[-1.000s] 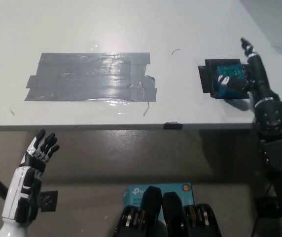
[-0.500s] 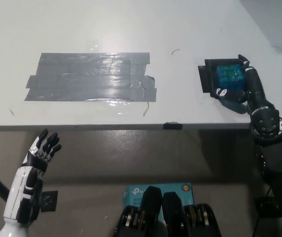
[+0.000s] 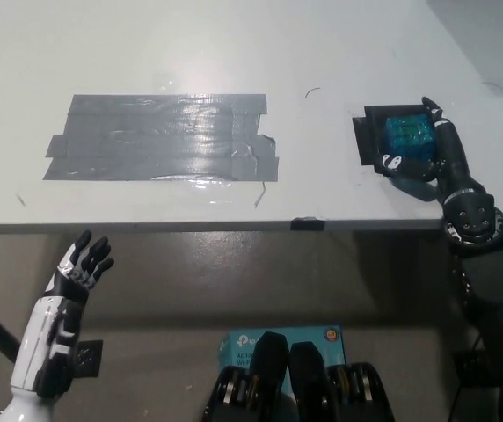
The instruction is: A rubick's cube is kept in the black marked spot on the table and the robot uses its right arm to pick it up and hands it to a person
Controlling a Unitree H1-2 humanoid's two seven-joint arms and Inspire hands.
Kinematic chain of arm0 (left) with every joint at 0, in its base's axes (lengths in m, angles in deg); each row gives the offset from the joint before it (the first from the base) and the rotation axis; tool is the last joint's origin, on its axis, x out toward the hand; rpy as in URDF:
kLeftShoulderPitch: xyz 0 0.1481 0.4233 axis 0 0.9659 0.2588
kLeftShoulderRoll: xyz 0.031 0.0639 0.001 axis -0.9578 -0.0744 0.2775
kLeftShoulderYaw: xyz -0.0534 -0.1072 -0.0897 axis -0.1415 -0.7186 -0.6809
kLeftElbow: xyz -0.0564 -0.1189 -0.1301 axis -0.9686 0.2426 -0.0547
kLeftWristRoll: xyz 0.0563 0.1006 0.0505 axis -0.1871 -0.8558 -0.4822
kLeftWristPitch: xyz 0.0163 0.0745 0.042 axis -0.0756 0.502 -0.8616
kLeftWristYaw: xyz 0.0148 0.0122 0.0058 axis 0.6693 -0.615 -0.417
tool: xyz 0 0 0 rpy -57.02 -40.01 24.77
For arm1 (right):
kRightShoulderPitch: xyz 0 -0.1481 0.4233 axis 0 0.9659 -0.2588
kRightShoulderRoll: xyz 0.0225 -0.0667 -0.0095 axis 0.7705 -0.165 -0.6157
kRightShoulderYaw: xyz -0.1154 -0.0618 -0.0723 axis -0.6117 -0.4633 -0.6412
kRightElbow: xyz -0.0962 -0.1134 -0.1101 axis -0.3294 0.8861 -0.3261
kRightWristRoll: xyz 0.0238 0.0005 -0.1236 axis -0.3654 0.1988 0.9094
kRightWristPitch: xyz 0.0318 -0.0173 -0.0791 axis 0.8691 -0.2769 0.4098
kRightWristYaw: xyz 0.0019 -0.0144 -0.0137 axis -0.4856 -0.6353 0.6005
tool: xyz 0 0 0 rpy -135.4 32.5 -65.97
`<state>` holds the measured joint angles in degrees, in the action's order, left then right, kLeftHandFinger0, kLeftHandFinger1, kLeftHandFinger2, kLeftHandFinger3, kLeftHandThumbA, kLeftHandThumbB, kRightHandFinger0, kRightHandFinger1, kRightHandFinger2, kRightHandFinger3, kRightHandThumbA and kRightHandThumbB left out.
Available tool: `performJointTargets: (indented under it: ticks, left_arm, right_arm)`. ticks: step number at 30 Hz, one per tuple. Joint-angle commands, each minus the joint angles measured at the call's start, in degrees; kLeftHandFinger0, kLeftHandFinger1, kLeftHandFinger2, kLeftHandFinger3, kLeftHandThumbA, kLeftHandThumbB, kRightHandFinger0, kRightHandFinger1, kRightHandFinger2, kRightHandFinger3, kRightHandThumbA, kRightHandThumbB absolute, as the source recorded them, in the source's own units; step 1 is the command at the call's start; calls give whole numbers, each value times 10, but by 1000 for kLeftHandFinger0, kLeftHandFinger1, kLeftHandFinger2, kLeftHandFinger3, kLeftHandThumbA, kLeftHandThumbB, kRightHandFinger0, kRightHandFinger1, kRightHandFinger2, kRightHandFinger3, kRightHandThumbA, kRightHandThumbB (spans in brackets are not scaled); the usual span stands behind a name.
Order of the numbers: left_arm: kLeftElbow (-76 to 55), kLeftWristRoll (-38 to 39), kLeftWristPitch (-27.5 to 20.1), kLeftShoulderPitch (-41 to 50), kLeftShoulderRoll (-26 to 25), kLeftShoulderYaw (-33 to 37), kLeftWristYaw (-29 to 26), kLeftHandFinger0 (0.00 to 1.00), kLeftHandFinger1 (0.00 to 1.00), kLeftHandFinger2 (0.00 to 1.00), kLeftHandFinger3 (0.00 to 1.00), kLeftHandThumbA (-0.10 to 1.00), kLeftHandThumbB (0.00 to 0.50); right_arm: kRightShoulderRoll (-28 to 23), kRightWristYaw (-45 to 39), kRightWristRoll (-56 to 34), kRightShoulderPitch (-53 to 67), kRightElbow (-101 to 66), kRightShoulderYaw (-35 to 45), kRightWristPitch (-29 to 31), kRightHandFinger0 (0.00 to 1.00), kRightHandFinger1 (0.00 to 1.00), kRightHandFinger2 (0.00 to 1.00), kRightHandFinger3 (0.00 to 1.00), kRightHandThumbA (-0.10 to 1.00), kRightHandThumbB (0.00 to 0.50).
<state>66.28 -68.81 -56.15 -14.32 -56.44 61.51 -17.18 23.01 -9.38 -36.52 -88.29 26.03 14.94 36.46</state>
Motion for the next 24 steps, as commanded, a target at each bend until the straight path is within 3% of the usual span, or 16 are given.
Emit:
performJointTargets:
  ticks: [1, 3, 6, 7, 8, 9, 10, 11, 12, 14, 15, 16, 17, 20, 23, 24]
  left_arm:
    - [-14, -8, -6, -7, -6, 0, 2, 1000, 1000, 1000, 1000, 868, 115]
    - [-13, -8, -7, -7, -6, -1, 2, 1000, 1000, 1000, 1000, 868, 114]
    - [-13, -8, -7, -8, -7, -2, 2, 1000, 1000, 1000, 1000, 876, 118]
    - [-13, -7, -8, -8, -7, -2, 2, 1000, 1000, 1000, 1000, 876, 117]
    - [-14, -6, -9, -8, -7, -1, 3, 1000, 1000, 1000, 1000, 877, 116]
    - [-13, -7, -9, -9, -7, -1, 3, 1000, 1000, 1000, 1000, 879, 121]
    - [-13, -7, -8, -9, -6, -1, 3, 1000, 1000, 1000, 1000, 880, 122]
    - [-14, -5, -6, -9, -6, -1, 3, 1000, 1000, 1000, 1000, 878, 126]
    - [-15, -4, -5, -9, -6, -1, 3, 1000, 1000, 1000, 1000, 878, 126]
    - [-20, -4, -1, -10, -9, -3, 3, 1000, 1000, 1000, 1000, 880, 129]
    - [-20, -4, -1, -10, -9, -3, 3, 1000, 1000, 1000, 1000, 880, 129]
    - [-21, -6, 0, -11, -10, -3, 3, 1000, 1000, 1000, 1000, 894, 127]
    - [-22, -6, 1, -11, -11, -3, 3, 1000, 1000, 1000, 1000, 897, 126]
    - [-23, -6, 6, -13, -11, -4, 2, 1000, 1000, 1000, 1000, 899, 129]
    - [-22, -9, 7, -16, -11, -5, 1, 1000, 1000, 1000, 1000, 908, 130]
    - [-22, -9, 7, -16, -11, -5, 0, 1000, 1000, 1000, 1000, 908, 130]
  right_arm:
    - [1, 25, 9, -48, 47, -21, 24, 1000, 1000, 1000, 1000, 862, 432]
    - [-1, 34, 19, -53, 66, -33, 29, 1000, 1000, 1000, 1000, 878, 459]
    - [-1, 63, 44, -62, 116, -66, 48, 1000, 1000, 1000, 1000, 794, 455]
    - [-2, 74, 60, -64, 129, -83, 40, 1000, 1000, 1000, 1000, 772, 480]
    - [-3, 88, 77, -68, 145, -103, 33, 1000, 1000, 1000, 1000, 589, 416]
    - [-4, 102, 93, -73, 168, -122, 21, 1000, 1000, 1000, 1000, 415, 394]
    - [-4, 111, 102, -77, 184, -135, 14, 1000, 1000, 1000, 1000, 115, 341]
    - [-2, 144, 128, -79, 216, -167, -3, 584, 654, 762, 889, -62, 318]
    - [-1, 165, 137, -78, 230, -183, -8, 584, 654, 762, 889, -62, 318]
    - [1, 183, 151, -69, 247, -215, -15, 94, 190, 302, 638, -100, 257]
    - [1, 183, 151, -69, 247, -215, -15, 94, 190, 302, 638, -100, 257]
    - [1, 193, 155, -65, 257, -232, -14, 26, 132, 265, 509, -100, 245]
    - [1, 195, 155, -64, 261, -237, -14, 56, 175, 292, 478, -100, 234]
    - [0, 197, 150, -62, 268, -249, -12, 95, 195, 311, 455, -100, 216]
    - [-2, 208, 140, -61, 271, -248, 0, 0, 46, 211, 343, -100, 198]
    - [-2, 210, 139, -61, 271, -248, 2, 0, 46, 211, 343, -100, 198]
